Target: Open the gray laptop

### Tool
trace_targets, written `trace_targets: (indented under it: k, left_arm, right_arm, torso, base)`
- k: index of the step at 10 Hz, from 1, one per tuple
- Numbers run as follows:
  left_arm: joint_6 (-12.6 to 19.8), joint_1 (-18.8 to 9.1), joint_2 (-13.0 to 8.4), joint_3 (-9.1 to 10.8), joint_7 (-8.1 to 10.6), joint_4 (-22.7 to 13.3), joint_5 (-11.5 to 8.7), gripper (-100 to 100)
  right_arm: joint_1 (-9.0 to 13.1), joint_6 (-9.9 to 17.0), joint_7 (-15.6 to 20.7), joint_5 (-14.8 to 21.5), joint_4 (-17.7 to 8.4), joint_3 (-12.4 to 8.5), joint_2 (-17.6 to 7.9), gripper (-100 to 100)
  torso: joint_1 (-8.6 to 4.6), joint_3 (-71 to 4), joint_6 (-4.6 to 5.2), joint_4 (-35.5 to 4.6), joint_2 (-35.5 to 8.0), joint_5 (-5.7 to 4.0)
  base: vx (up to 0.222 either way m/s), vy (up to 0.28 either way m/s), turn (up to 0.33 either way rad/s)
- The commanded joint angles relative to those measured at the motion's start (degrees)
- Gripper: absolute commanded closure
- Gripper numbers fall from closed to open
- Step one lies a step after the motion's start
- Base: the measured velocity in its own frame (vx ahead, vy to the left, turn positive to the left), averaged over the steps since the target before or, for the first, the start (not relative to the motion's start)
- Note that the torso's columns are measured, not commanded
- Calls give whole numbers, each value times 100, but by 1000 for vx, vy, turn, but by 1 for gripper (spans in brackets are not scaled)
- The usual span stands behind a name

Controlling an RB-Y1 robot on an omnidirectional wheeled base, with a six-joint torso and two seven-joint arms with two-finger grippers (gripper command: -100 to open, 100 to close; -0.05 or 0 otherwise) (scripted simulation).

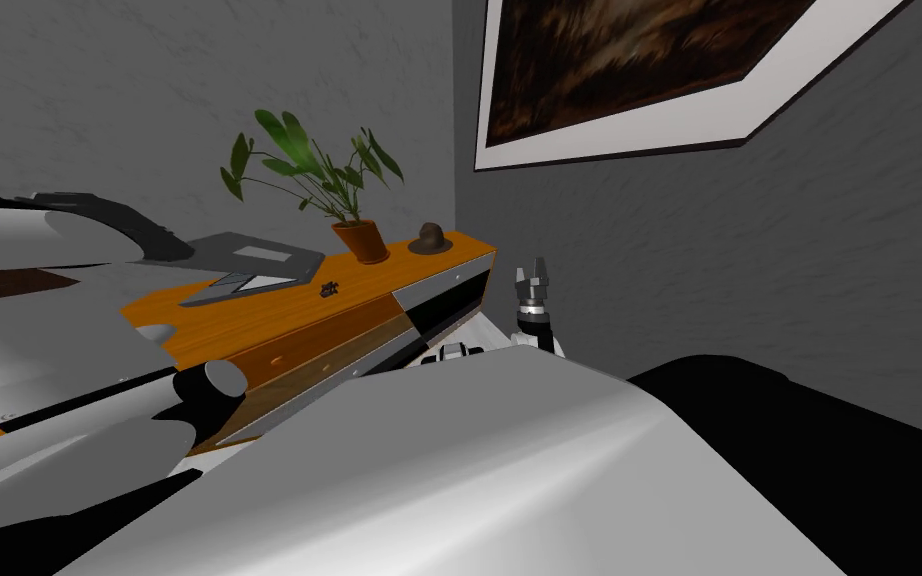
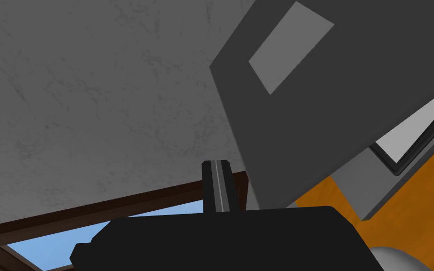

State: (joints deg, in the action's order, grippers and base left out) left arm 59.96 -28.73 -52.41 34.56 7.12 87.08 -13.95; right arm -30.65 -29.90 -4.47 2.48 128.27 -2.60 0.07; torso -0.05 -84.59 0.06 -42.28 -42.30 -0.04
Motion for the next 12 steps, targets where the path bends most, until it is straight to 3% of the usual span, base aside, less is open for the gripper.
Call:
trace_targets:
  k: [1,2,3,4,9,11,12]
  left_arm:
    - [-245,-165,-84,-79,75,-457,-36,100]
    - [-254,-439,63,-206,-38,-550,0,-100]
    - [-254,-481,63,-206,-38,-550,0,-100]
    - [-275,-675,202,-334,-150,-742,32,-100]
    - [-319,-1468,481,-588,-375,-1126,95,-100]
    - [-362,-1941,760,-843,-599,-1510,159,-100]
    - [-362,-2126,760,-843,-599,-1510,159,-100]
  right_arm:
    - [0,0,0,0,0,0,0,0]
    - [-1,0,0,0,0,0,0,0]
    - [-3,0,0,0,0,-1,0,0]
    - [-3,0,0,0,0,-1,0,0]
    - [-3,0,0,0,0,-1,0,0]
    - [-3,0,0,0,0,-1,0,0]
    - [-3,0,0,0,0,-1,0,0]
  torso:
    - [2,8,-8,-3,-7,3]
    - [12,3,-11,-1,3,6]
    - [10,-9,-11,4,21,6]
    - [3,-14,-4,7,26,3]
    - [7,6,-9,-3,-4,4]
    - [7,3,-10,-1,1,4]
    - [5,-1,-7,1,7,4]
  base:
    - [-64,5,11]
    - [-5,1,231]
    - [26,-9,184]
    - [32,-6,294]
    - [31,-8,160]
    - [34,-10,318]
    - [33,-16,138]
